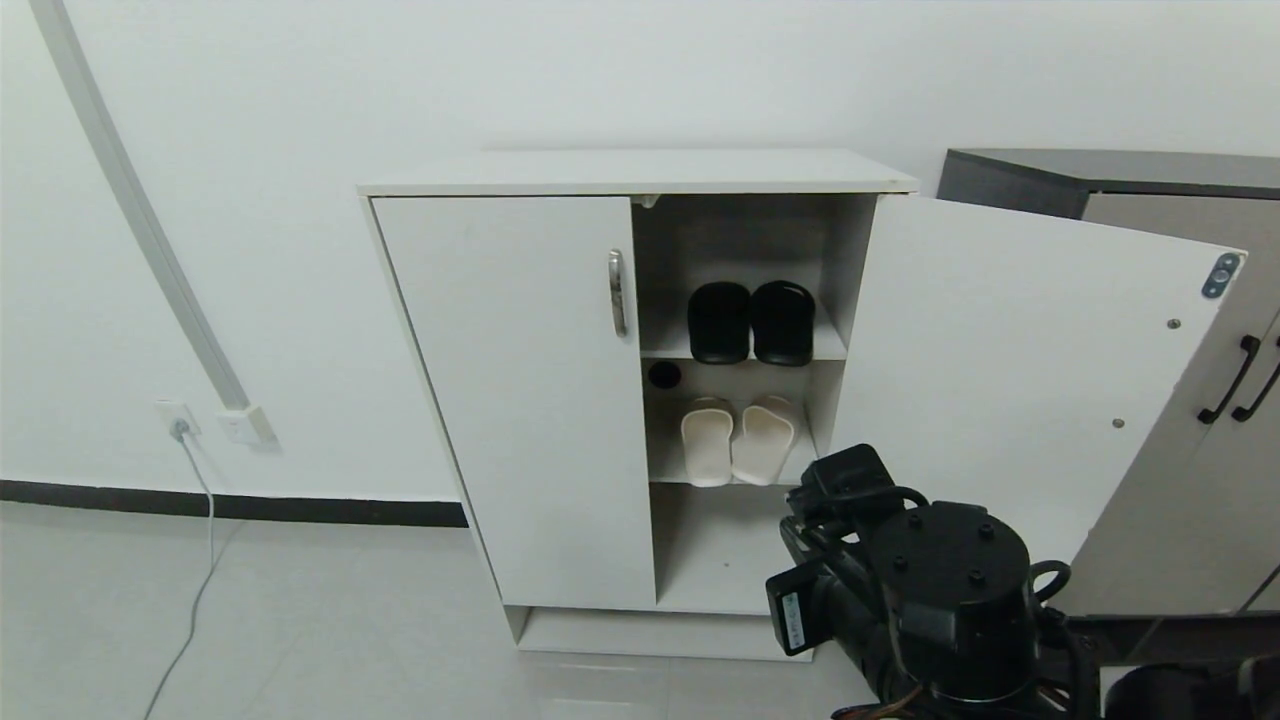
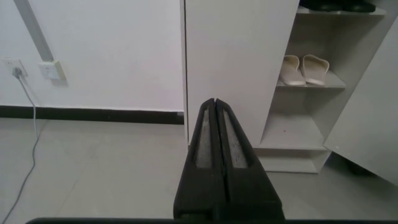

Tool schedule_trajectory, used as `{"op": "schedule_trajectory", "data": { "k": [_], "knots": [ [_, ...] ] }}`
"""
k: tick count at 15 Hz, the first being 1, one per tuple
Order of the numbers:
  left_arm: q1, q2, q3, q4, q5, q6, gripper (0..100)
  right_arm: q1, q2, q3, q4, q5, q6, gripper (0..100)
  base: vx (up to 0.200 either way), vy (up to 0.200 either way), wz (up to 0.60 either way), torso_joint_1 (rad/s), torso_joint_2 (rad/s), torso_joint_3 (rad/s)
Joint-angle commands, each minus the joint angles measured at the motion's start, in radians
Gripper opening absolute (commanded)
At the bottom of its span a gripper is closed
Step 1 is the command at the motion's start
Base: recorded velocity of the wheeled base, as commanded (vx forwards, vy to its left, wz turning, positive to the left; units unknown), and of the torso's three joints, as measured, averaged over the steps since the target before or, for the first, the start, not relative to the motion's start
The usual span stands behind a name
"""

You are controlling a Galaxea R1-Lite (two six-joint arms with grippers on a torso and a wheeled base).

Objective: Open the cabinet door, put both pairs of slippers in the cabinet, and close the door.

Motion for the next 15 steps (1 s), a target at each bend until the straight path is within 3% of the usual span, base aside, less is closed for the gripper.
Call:
{"op": "schedule_trajectory", "data": {
  "k": [1,15],
  "knots": [
    [0.000,0.001,0.000,-0.001,0.001,-0.002,0,0.000,0.001,0.001,0.001,0.001,0.000,0,0.000,0.000,0.00,0.032,-0.34,-0.300],
    [0.000,0.001,0.000,-0.001,0.002,-0.008,0,-0.029,0.031,-0.025,-0.001,0.010,-0.015,0,0.000,0.000,0.00,0.119,-0.45,-0.338]
  ]
}}
